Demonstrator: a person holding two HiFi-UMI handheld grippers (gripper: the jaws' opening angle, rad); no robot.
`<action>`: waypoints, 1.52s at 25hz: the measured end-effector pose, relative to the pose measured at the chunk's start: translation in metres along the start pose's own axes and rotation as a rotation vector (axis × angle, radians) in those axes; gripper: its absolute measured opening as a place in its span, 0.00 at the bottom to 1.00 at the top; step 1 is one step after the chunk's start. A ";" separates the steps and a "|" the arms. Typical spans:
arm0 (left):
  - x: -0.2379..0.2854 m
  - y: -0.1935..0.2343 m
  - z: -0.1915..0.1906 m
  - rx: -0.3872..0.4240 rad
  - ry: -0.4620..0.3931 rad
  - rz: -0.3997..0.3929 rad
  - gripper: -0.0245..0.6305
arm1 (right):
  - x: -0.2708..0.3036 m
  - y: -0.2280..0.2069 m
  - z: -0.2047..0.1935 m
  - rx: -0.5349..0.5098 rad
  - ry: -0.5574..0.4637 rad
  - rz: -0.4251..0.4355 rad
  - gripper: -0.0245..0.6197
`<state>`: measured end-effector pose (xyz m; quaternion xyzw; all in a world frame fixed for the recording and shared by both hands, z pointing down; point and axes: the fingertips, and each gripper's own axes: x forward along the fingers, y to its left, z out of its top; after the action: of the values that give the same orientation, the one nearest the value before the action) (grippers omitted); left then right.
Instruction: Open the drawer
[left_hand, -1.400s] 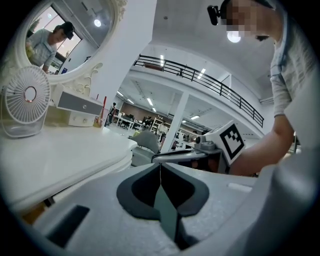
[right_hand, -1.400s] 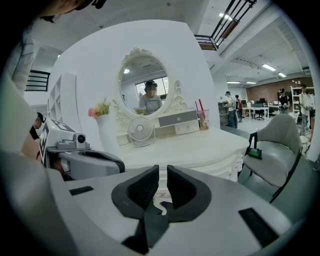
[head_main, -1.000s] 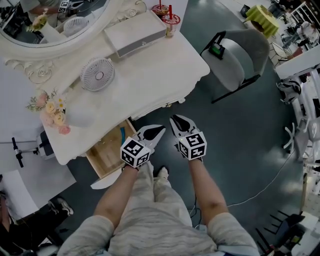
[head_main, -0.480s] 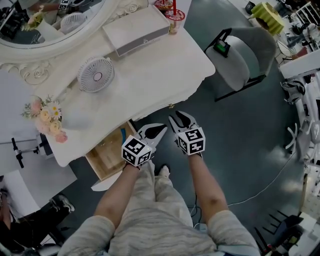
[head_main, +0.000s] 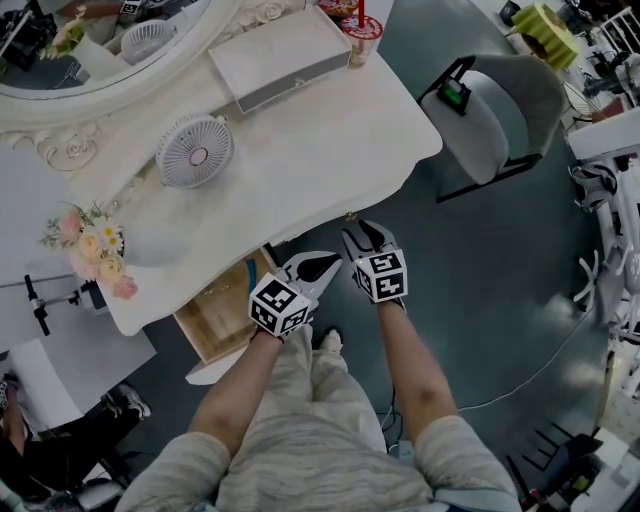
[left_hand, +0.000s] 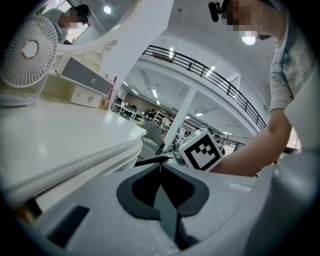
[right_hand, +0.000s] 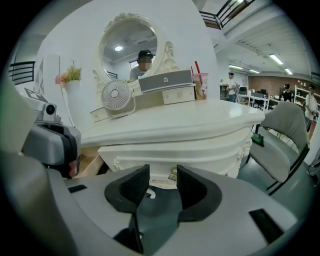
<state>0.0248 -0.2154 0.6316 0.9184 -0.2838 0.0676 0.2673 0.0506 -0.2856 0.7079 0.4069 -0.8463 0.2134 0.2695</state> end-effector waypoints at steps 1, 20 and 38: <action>0.001 0.001 -0.001 -0.002 0.002 -0.004 0.06 | 0.003 -0.002 -0.002 -0.004 0.010 -0.007 0.24; -0.005 0.021 -0.004 -0.031 0.004 -0.010 0.06 | 0.049 -0.020 -0.021 -0.035 0.141 -0.055 0.27; -0.010 0.014 -0.001 -0.034 -0.006 -0.014 0.06 | 0.050 -0.026 -0.022 -0.018 0.186 -0.098 0.24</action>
<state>0.0087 -0.2202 0.6358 0.9158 -0.2794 0.0584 0.2824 0.0509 -0.3167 0.7599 0.4238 -0.7986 0.2294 0.3606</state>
